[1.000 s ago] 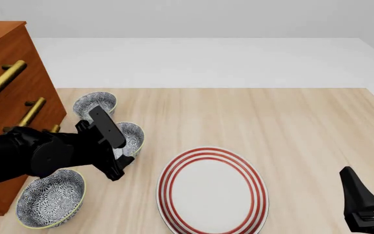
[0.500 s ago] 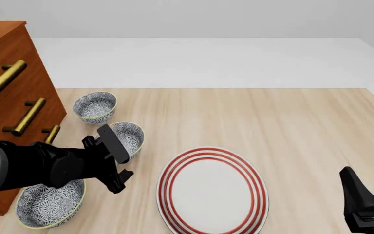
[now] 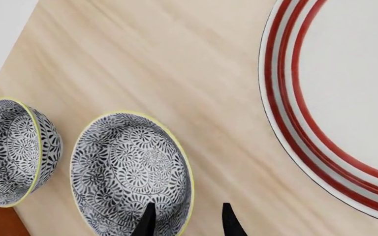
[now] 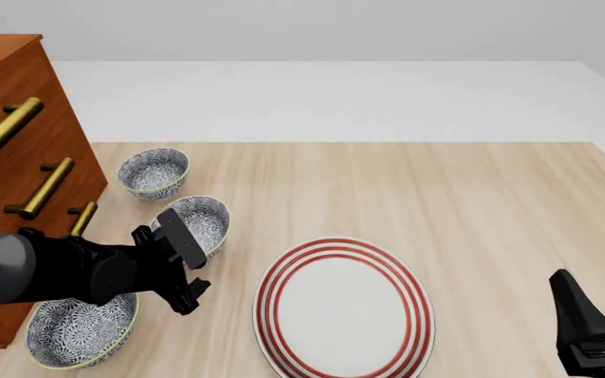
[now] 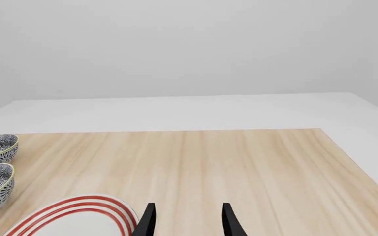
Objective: Pick up the bowl and put it in the middle on the plate.
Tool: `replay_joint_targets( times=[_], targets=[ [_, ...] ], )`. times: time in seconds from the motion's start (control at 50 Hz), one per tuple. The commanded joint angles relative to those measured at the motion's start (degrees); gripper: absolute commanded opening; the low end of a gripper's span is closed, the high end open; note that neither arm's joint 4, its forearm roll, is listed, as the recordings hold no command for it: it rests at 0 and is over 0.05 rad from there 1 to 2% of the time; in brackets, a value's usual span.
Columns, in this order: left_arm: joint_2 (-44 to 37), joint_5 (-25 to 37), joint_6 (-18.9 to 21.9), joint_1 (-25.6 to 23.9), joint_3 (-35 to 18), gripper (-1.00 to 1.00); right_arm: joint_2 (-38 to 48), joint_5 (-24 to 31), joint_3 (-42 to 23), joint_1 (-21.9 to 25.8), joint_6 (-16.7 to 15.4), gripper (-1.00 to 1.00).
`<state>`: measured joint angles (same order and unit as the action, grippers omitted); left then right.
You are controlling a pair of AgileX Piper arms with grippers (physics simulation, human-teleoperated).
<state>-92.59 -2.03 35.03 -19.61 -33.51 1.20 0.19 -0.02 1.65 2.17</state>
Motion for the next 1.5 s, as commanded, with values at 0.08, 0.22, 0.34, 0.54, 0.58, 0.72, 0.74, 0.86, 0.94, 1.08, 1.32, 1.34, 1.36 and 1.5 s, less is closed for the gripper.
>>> replay_joint_targets(
  times=[0.08, 0.22, 0.34, 0.54, 0.58, 0.72, 0.74, 0.86, 0.94, 1.08, 1.32, 1.34, 1.36, 1.5],
  targets=[
    [-1.4, -1.0, 0.4, 0.6, 0.2, 1.00, 0.2, -0.1, 0.0, 0.0, 0.0, 1.00],
    [0.2, 0.0, 0.0, 0.3, 0.0, 1.00, 0.2, -0.1, 0.0, -0.1, -0.1, 1.00],
    [4.8, 2.1, 0.2, -1.4, 0.5, -1.00, 0.7, -0.4, 0.0, 0.0, 0.0, 1.00],
    [7.1, 3.3, 1.0, -2.1, 0.3, -1.00, 0.8, -0.4, 0.0, -0.1, -0.2, 1.00],
    [7.7, 3.6, 1.1, -2.2, 0.3, -1.00, 0.9, -0.4, 0.0, -0.1, -0.1, 1.00],
    [10.6, 5.1, 1.4, -3.6, 0.9, -1.00, 0.5, -0.1, 0.0, 0.0, -0.2, 1.00],
    [10.8, 5.0, 1.3, -4.0, 0.9, -1.00, 0.4, 0.0, 0.0, 0.0, -0.2, 1.00],
    [12.7, 5.6, 0.2, -6.9, 1.4, -1.00, 0.3, -0.2, 0.0, -0.2, -0.1, 1.00],
    [14.1, 6.6, -0.1, -8.5, 1.5, -1.00, 0.1, 0.0, 0.0, -0.3, 0.0, 1.00],
    [17.7, 9.7, 0.2, -11.7, 0.8, -1.00, 0.4, -0.2, 0.0, -0.2, 0.0, 1.00],
    [20.7, 14.5, -1.4, -17.6, -2.4, -1.00, 0.6, -0.3, 0.0, -0.1, 0.2, 1.00],
    [20.7, 14.5, -1.3, -18.1, -2.5, -1.00, 0.5, -0.3, 0.0, -0.1, 0.3, 1.00],
    [20.7, 14.6, -1.1, -18.4, -2.5, -1.00, 0.6, -0.3, 0.0, -0.1, 0.3, 1.00],
    [22.0, 16.9, -0.5, -21.1, -3.7, -1.00, 0.8, -0.4, 0.0, -0.2, 0.4, 1.00]
  ],
)
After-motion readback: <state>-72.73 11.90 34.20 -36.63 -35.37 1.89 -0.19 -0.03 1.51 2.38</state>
